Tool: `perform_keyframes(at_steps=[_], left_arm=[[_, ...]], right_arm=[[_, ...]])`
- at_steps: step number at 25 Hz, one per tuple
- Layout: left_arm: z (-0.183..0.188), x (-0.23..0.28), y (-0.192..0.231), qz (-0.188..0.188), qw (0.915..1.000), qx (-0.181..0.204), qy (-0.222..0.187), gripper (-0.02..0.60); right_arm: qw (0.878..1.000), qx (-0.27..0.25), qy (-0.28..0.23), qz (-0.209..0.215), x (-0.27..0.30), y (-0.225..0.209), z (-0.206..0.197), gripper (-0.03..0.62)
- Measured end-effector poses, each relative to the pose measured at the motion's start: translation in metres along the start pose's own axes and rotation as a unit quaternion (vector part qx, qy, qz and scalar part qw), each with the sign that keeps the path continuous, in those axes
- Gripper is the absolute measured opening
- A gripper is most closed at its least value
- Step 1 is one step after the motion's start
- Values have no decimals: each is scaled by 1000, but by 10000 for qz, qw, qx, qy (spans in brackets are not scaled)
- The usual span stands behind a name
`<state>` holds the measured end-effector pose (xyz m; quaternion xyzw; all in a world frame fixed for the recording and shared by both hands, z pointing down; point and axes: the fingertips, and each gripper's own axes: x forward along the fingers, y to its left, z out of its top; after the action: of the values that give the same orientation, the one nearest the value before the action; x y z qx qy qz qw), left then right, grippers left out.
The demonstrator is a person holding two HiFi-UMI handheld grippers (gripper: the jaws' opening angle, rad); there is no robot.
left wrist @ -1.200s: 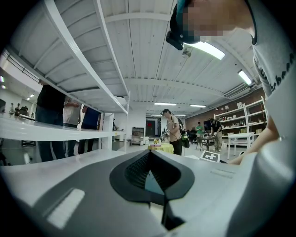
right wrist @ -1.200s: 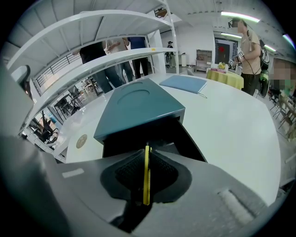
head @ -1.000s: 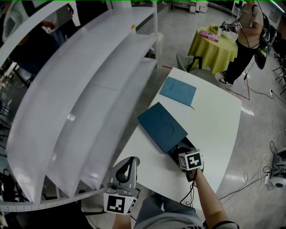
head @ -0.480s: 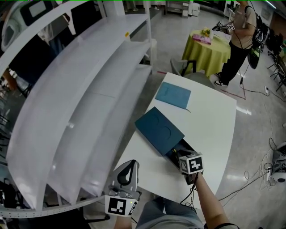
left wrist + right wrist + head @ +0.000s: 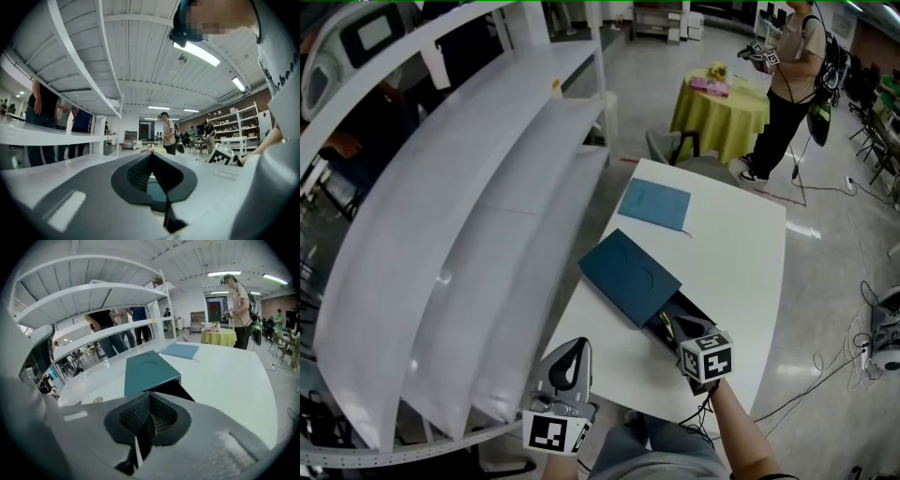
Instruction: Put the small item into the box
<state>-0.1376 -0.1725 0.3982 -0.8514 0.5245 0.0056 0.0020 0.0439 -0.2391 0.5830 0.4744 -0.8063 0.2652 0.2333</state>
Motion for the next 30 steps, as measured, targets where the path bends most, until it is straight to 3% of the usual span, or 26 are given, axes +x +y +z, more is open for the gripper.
perform_keyframes(at_steps=[13, 30], left_arm=[[7, 6, -27, -520, 9986, 43, -73, 17], [15, 4, -57, -850, 9962, 124, -159, 15]], right_arm=[[9934, -290, -1102, -161, -72, 19, 23, 2], [9709, -781, -2202, -526, -152, 38, 44, 2]])
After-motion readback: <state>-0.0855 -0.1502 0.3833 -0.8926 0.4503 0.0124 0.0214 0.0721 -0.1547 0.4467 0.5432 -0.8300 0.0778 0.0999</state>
